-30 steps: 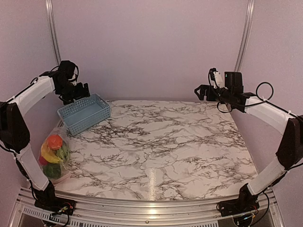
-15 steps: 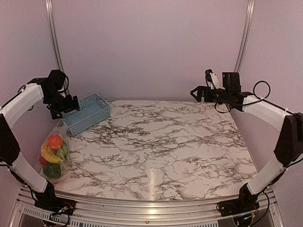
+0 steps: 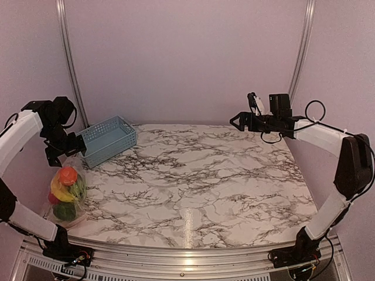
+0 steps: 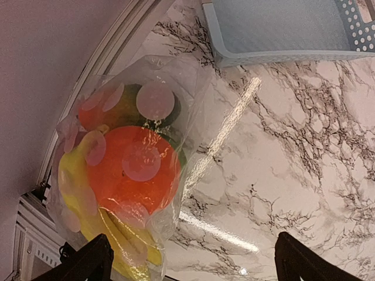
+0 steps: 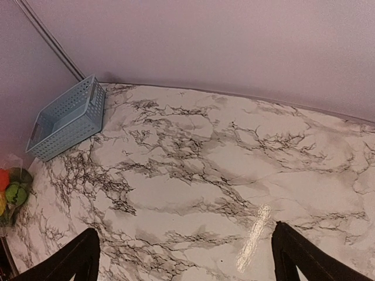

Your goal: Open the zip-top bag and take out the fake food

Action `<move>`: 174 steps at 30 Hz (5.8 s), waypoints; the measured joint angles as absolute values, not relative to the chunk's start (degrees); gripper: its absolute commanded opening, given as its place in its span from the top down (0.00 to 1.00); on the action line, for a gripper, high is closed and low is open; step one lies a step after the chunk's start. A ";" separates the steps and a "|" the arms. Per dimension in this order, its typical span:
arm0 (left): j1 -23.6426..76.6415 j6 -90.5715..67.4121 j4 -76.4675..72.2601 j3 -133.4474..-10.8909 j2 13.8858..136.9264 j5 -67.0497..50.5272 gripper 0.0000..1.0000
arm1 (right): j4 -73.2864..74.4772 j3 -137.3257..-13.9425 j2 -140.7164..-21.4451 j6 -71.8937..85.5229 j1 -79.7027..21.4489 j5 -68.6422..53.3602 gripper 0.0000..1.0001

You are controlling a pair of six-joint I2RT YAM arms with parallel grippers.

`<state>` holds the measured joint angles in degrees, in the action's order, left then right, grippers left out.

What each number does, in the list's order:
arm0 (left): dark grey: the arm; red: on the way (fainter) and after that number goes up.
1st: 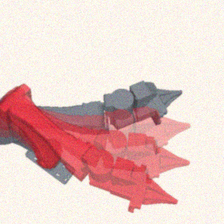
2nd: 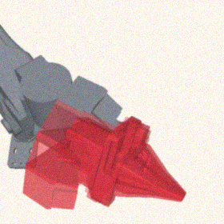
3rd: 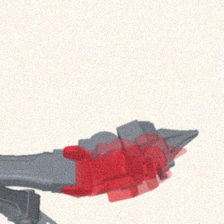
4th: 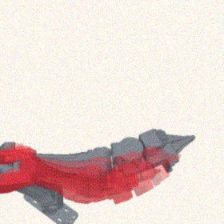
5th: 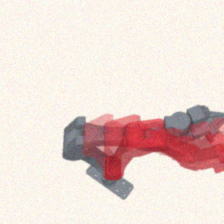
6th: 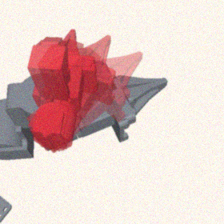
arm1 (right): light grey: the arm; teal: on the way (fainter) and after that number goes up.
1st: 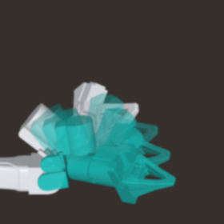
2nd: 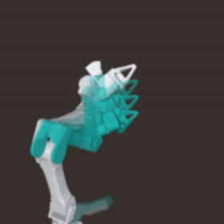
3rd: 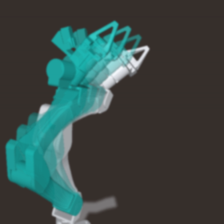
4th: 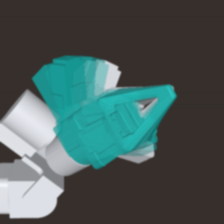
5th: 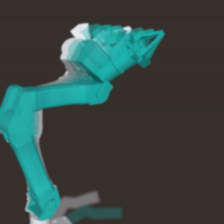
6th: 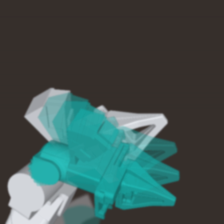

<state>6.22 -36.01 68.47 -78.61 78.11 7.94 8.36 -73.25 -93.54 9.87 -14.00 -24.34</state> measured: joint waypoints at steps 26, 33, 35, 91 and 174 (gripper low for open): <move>10.87 -43.11 70.32 -61.25 77.19 8.82 0.69 | 6.20 -72.14 -93.47 11.81 -13.98 -26.96 0.01; 11.53 -43.48 69.30 -59.07 77.19 6.00 1.00 | 6.46 -70.13 -93.30 11.86 -13.98 -27.38 0.01; 12.36 -43.94 68.95 -59.31 77.19 4.51 1.00 | 6.50 -69.76 -93.19 11.88 -13.98 -27.64 0.01; 28.18 -82.96 5.45 -79.75 100.27 -34.48 1.00 | -37.54 -49.04 -102.98 19.31 -36.75 -35.29 0.80; 35.35 27.57 0.67 -65.52 79.18 -35.07 0.01 | 62.52 -100.60 -92.42 -28.16 -58.61 9.34 1.00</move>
<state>35.35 27.57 0.67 -65.52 79.18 -35.07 62.52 -100.60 -92.42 -28.16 -58.61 9.34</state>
